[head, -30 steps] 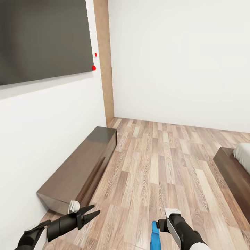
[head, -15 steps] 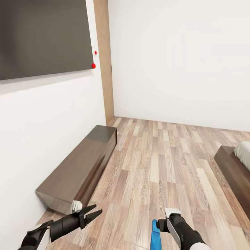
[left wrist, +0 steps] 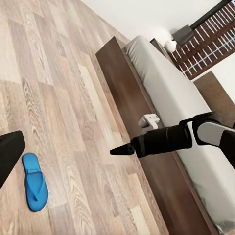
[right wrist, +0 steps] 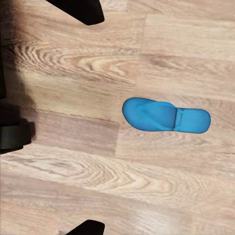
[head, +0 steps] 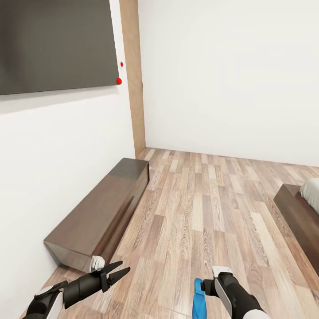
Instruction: In the bedroom, move the book from the bed onto either nightstand, and place the two sandals side by side next to the bed.
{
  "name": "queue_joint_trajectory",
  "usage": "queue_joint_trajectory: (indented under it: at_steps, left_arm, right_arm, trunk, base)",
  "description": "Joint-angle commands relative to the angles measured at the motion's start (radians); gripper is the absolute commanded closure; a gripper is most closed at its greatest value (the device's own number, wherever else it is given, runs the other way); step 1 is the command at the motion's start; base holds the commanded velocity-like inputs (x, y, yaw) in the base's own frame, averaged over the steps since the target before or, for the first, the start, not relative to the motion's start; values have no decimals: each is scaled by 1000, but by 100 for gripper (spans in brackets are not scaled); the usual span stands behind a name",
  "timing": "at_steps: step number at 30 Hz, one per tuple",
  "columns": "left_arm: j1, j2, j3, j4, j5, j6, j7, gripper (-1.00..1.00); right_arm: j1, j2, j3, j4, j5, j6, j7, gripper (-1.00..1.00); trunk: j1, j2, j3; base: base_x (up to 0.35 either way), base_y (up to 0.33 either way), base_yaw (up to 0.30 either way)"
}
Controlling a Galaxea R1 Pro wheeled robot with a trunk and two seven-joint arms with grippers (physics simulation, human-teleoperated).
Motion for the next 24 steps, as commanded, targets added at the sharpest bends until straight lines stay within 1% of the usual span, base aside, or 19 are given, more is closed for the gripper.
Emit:
queue_joint_trajectory:
  at_steps: [1,7,16,19,24]
  left_arm:
    - [-1,0,0,0,5,10,-2,-100]
    - [-1,4,3,-1,5,12,-5,-100]
    - [-1,4,4,0,7,12,-6,-100]
    - [-1,4,4,0,8,11,-6,-100]
    - [-1,5,4,0,8,11,-6,-100]
  right_arm:
    - [0,2,-11,-3,0,4,-1,-100]
    - [0,5,-15,-4,1,3,0,-100]
    - [0,5,-14,-4,1,3,-1,-100]
    - [0,5,-14,-4,2,3,-1,-100]
    - [0,5,-13,-3,1,3,-1,-100]
  trunk:
    - [4,-8,-4]
    - [27,-50,-23]
    - [27,-50,-23]
    - [27,-50,-23]
    - [27,-50,-23]
  base:
    - [0,0,0]
    - [0,0,0]
    - [0,0,-3]
    - [0,0,-151]
    - [0,0,-253]
